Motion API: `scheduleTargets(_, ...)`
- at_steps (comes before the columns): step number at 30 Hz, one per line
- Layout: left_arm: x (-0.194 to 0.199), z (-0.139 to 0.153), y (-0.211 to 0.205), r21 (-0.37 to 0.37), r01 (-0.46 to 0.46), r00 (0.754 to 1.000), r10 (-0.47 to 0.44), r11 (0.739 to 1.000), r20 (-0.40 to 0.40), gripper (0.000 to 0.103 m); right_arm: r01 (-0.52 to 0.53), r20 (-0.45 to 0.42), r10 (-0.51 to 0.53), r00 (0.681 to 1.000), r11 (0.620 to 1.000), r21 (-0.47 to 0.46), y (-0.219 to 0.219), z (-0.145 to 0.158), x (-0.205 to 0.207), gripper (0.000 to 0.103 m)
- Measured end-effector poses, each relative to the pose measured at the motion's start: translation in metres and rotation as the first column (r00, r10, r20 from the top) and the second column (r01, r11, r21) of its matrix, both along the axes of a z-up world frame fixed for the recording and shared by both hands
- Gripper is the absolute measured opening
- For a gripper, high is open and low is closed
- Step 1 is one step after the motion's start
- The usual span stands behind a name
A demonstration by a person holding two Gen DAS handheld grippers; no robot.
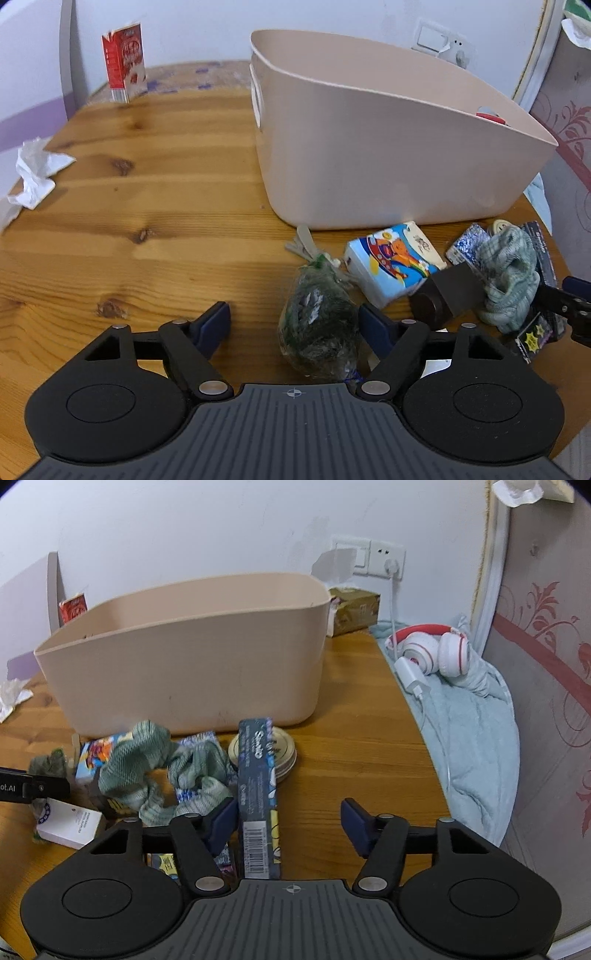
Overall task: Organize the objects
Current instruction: 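Grasp the green seaweed bag with the left tool while the right tool grasps the dark blue toothpaste box, then carry both items over the basket and open both tools to drop them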
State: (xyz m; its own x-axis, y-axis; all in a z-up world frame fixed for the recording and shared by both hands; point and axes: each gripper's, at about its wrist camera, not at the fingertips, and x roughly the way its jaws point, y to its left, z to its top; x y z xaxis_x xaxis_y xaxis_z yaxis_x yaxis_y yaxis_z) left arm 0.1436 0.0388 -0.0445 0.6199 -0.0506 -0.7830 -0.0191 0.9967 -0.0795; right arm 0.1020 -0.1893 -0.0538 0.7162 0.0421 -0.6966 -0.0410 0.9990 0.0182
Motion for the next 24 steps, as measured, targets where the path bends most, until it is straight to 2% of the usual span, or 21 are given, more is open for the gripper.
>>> scheduleTargets(3, 0.001, 0.001, 0.000, 0.009, 0.004, 1.000, -0.004, 1.000, 0.007, 0.066, -0.012, -0.011, 0.012, 1.000, 1.000, 0.011, 0.001, -0.003, 0.002, 0.050)
scheduleTargets(5, 0.001, 0.003, 0.002, 0.009, 0.004, 1.000, -0.004, 1.000, 0.009, 0.056, -0.019, -0.019, 0.019, 1.000, 1.000, 0.017, 0.002, -0.004, 0.002, 0.036)
scheduleTargets(7, 0.001, 0.004, 0.004, 0.011, 0.008, 1.000, -0.009, 1.000, 0.008, 0.044, -0.027, -0.023, 0.027, 0.999, 0.999, 0.020, 0.003, -0.005, 0.002, 0.027)
scheduleTargets(8, 0.001, 0.004, 0.005, 0.010, 0.011, 1.000, -0.011, 1.000, 0.008, 0.044, -0.031, -0.020, 0.032, 0.999, 0.999, 0.021, 0.003, -0.005, 0.001, 0.022)
scheduleTargets(16, -0.004, 0.009, 0.011, -0.022, 0.007, 1.000, -0.006, 1.000, 0.014, 0.037, -0.036, 0.006, 0.036, 0.999, 0.999, 0.014, 0.004, 0.002, -0.005, 0.021)
scheduleTargets(24, -0.021, 0.039, 0.016, -0.017, 0.015, 0.995, -0.013, 1.000, 0.097, 0.037, -0.016, 0.082, 0.014, 0.997, 1.000, 0.027, -0.001, 0.028, -0.016, 0.021)
